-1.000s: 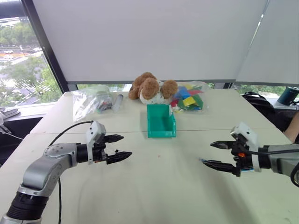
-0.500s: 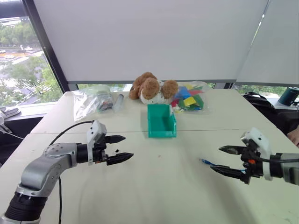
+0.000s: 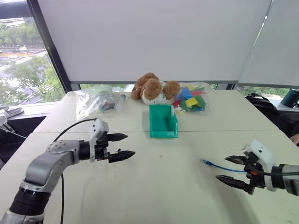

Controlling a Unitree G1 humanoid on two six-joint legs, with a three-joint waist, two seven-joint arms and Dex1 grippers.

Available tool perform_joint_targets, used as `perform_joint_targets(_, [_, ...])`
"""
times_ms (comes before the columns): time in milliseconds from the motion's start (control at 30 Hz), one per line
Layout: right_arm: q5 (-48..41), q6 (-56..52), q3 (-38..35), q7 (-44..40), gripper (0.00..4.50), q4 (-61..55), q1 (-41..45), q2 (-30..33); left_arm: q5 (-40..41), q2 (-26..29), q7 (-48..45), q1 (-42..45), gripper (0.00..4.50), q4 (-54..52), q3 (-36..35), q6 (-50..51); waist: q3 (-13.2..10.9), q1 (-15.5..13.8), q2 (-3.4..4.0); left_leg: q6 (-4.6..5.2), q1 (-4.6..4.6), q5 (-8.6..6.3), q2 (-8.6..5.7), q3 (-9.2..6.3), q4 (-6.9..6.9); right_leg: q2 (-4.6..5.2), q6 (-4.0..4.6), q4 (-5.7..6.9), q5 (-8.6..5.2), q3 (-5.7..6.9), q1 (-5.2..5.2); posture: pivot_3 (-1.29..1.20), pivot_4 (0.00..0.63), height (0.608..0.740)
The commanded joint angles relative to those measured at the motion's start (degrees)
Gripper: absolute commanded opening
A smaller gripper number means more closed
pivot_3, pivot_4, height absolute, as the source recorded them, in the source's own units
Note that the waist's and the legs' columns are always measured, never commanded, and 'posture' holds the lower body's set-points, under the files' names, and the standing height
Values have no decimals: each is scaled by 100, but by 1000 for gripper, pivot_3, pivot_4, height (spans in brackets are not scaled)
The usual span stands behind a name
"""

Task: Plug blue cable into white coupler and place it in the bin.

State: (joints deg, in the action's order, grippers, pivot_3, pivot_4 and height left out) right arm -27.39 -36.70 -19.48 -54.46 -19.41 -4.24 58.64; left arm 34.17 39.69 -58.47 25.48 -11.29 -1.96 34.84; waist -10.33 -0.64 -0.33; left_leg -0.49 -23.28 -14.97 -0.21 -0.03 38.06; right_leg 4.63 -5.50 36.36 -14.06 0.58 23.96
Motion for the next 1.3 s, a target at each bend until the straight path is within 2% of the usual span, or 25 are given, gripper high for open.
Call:
perform_joint_targets(33, [247, 509, 212, -275, 4472, 519, 127, 33, -58, -9, -19, -26, 4500, -98, 31, -117, 0, -3, 0, 0, -1, 0, 0, 0, 0, 0, 0, -1, 0, 0, 0, 0, 150, 740])
perform_joint_targets(233, [818, 1508, 1005, -744, 4472, 2570, 954, -227, -140, -142, -53, 166, 4500, 7, 199, -130, 1, 6, 0, 2, 3, -1, -1, 3, 3, -2, -1, -1, 0, -1, -4, 0, 150, 740])
perform_joint_targets(500, [1306, 2198, 1530, -984, 4472, 4022, 1772, -505, -273, -233, -161, 316, 4500, 251, 326, -324, 2, 26, -1, 2, 14, -1, -1, 4, 4, -3, -6, 0, 3, -1, -16, 0, 150, 740])
perform_joint_targets(600, [1565, 2468, 1739, -1095, 3647, 4313, 1876, -480, -321, -286, -166, 296, 4500, 240, 351, -380, 1, 29, -2, 11, 56, -7, 0, 4, 2, -3, -4, -11, 2, 0, -60, 0, 150, 740])
perform_joint_targets(833, [1797, 2802, 1966, -1316, 129, 4412, 1966, -493, -376, -289, -150, 222, 4500, 220, 271, -455, 23, 31, -38, 22, 92, -15, 7, 3, 0, -2, -2, -19, 0, -2, -99, 0, 150, 740])
perform_joint_targets(933, [1748, 2634, 1991, -1355, 53, 4051, 2034, -519, -405, -293, -155, 236, 4500, 257, 278, -491, 26, 25, -43, 22, 93, -15, 9, 2, 0, -1, -2, -20, 0, -2, -100, 0, 150, 740])
perform_joint_targets(1067, [1265, 1790, 2076, -1537, 53, 2641, 2205, -644, -415, -294, -215, 321, 4500, 335, 318, -540, 24, 72, -39, 22, 92, -15, 14, 1, -1, -2, 3, -18, -3, -3, -96, 0, 150, 740])
perform_joint_targets(1200, [1185, 1111, 2684, -1597, 53, 1207, 2355, -878, -429, -354, -286, 418, 4500, 389, 397, -555, 18, 118, -27, 23, 83, -16, 15, 0, -9, -3, -5, -13, 2, -4, -79, 0, 150, 740])
perform_joint_targets(1300, [1283, 783, 3294, -1571, 53, 718, 2610, -1236, -465, -402, -372, 459, 4500, 406, 461, -565, 18, 118, -29, 25, 81, -18, 13, -3, -10, -2, -5, -14, 2, -3, -79, 0, 150, 740])
